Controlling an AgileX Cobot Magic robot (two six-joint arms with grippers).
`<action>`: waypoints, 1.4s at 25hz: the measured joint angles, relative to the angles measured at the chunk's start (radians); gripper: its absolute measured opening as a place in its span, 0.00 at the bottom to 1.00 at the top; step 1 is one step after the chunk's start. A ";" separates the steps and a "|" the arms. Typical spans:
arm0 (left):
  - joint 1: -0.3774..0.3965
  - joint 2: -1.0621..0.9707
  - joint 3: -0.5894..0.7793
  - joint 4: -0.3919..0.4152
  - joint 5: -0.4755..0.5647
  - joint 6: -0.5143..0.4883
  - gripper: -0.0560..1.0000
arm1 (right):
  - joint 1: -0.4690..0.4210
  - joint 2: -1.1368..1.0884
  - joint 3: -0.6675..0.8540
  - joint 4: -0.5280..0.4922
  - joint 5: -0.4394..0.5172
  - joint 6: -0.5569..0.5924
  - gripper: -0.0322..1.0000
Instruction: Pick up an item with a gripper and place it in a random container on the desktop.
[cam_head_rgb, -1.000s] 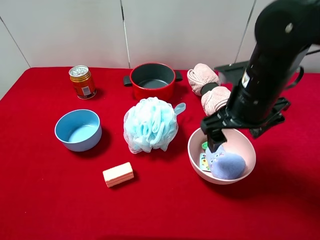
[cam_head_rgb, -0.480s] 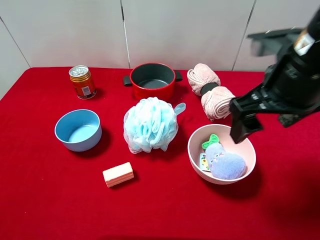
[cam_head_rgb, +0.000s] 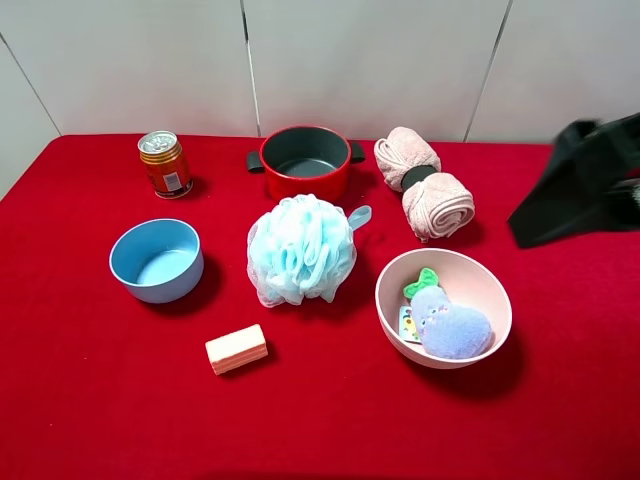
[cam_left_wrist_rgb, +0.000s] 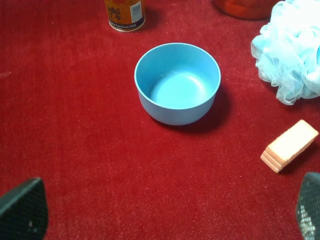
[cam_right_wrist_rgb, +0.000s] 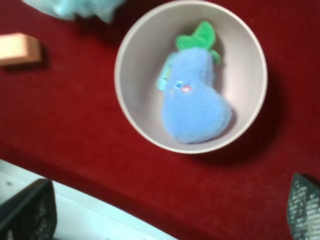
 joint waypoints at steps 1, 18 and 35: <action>0.000 0.000 0.000 0.000 0.000 0.000 1.00 | 0.000 -0.029 0.000 0.004 0.000 0.000 0.70; 0.000 0.000 0.000 0.000 0.000 0.000 1.00 | 0.000 -0.387 0.028 -0.014 0.003 0.000 0.70; 0.000 0.000 0.000 0.000 0.000 0.000 1.00 | -0.355 -0.636 0.309 -0.019 0.004 -0.012 0.70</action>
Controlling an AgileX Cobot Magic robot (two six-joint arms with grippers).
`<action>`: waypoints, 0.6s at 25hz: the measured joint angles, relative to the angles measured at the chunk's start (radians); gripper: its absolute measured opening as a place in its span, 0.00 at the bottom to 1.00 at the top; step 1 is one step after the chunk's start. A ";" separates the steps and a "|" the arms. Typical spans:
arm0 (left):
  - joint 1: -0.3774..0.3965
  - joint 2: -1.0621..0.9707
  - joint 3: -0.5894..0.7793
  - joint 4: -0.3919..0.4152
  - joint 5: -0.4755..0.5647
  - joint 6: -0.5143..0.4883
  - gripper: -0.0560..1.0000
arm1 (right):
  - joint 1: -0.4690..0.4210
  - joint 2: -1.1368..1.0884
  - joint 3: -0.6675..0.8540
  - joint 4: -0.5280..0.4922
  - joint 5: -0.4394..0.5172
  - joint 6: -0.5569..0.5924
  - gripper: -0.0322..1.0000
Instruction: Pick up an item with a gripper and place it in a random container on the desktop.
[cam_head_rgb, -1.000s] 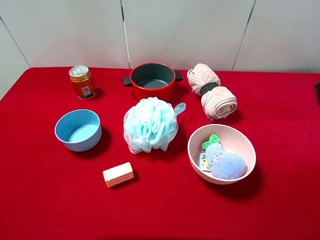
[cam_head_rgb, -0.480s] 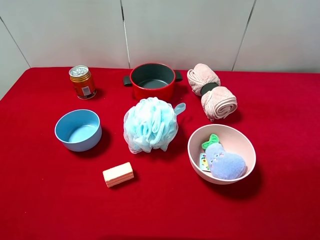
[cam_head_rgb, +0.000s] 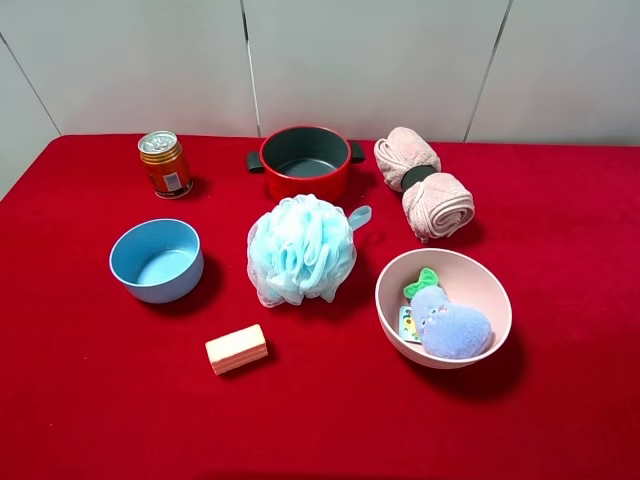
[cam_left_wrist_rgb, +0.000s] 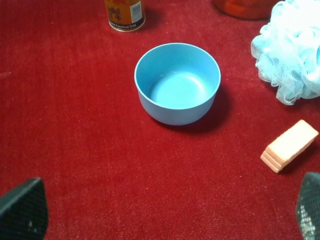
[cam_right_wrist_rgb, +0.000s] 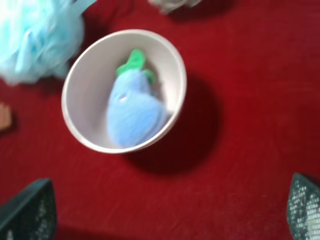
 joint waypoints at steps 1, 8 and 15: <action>0.000 0.000 0.000 0.000 0.000 0.000 1.00 | -0.037 -0.032 0.006 0.000 0.000 -0.012 0.70; 0.000 0.000 0.000 0.000 0.000 0.000 1.00 | -0.233 -0.219 0.012 -0.004 -0.019 -0.221 0.70; 0.000 0.000 0.000 0.000 0.000 0.000 1.00 | -0.329 -0.349 0.041 -0.008 -0.185 -0.312 0.70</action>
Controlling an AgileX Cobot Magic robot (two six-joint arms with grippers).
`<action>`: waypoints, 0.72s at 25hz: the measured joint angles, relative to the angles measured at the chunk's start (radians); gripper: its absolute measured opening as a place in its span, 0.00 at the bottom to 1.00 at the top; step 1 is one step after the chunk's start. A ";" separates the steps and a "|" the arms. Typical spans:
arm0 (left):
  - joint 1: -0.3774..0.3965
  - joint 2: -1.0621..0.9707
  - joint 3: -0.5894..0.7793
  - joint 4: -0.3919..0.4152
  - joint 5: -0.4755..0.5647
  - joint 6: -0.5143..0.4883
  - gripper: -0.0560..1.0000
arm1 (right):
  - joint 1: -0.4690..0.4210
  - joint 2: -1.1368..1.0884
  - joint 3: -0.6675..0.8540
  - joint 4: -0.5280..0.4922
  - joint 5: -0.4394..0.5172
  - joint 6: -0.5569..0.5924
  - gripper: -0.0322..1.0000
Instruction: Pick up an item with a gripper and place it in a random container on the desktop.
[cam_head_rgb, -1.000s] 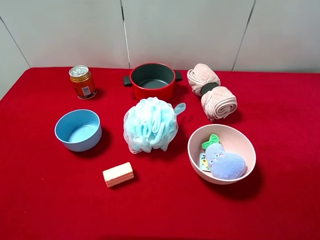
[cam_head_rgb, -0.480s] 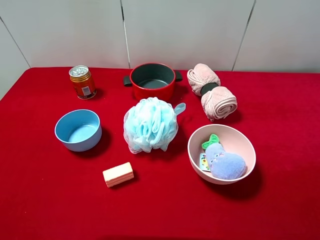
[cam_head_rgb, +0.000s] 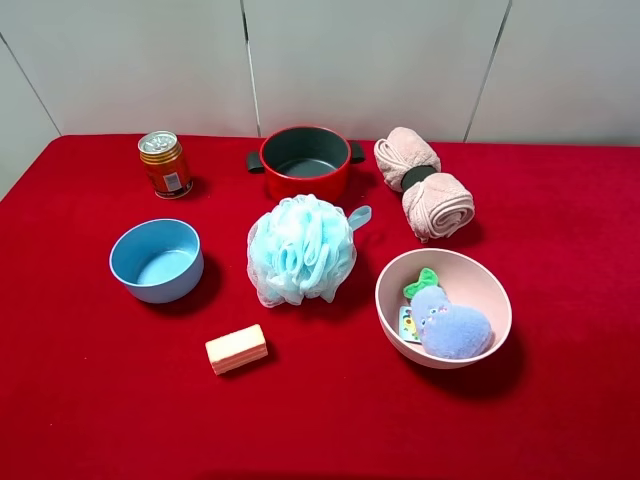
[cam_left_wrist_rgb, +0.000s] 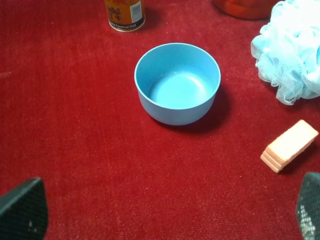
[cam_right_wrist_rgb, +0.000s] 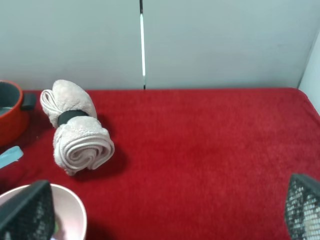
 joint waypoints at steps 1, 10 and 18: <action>0.000 0.000 0.000 0.000 0.000 0.000 1.00 | -0.002 -0.001 0.021 0.000 -0.005 0.000 0.70; 0.000 0.000 0.000 0.000 0.000 0.000 1.00 | -0.002 -0.001 0.154 0.026 -0.002 0.038 0.70; 0.000 0.000 0.000 0.000 0.000 0.000 1.00 | -0.002 -0.002 0.154 0.026 -0.002 0.041 0.70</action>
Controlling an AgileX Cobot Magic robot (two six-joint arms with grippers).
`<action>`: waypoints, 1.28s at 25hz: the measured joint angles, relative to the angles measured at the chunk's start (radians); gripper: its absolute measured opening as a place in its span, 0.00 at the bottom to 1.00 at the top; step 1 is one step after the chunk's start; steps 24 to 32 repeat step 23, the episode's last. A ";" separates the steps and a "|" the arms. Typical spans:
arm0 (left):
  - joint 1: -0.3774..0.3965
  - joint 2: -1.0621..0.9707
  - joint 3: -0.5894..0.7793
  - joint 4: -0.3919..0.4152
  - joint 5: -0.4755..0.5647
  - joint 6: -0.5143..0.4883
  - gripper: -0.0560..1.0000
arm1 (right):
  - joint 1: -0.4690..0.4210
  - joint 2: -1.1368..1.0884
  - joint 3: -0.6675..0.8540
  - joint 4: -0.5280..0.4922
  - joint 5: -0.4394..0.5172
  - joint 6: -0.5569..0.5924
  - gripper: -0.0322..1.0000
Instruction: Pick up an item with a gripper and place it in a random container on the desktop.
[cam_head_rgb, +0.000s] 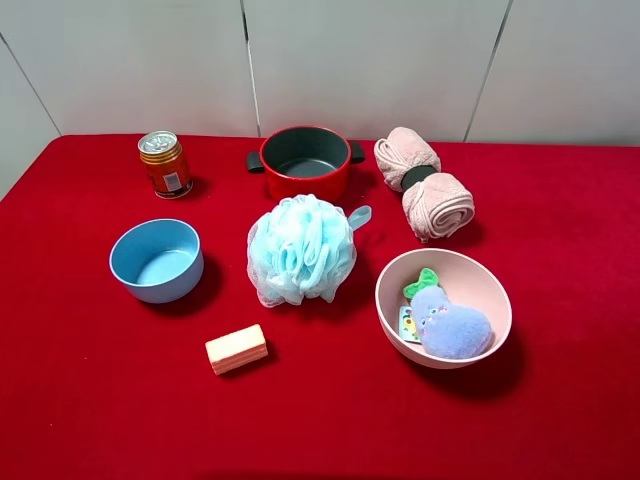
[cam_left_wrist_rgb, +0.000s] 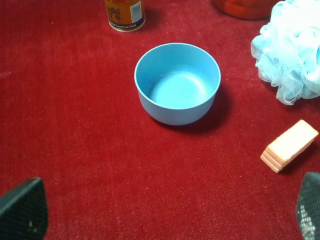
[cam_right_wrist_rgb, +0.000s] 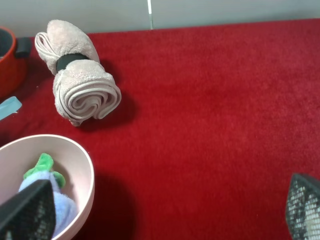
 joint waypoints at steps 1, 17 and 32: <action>0.000 0.000 0.000 0.000 0.000 0.000 1.00 | 0.000 0.000 0.000 0.000 0.000 0.000 0.70; 0.000 0.000 0.000 0.000 0.000 0.000 1.00 | 0.000 0.000 0.000 0.001 0.000 0.000 0.70; 0.000 0.000 0.000 0.000 0.000 0.000 1.00 | 0.000 0.000 0.000 0.004 0.000 0.000 0.70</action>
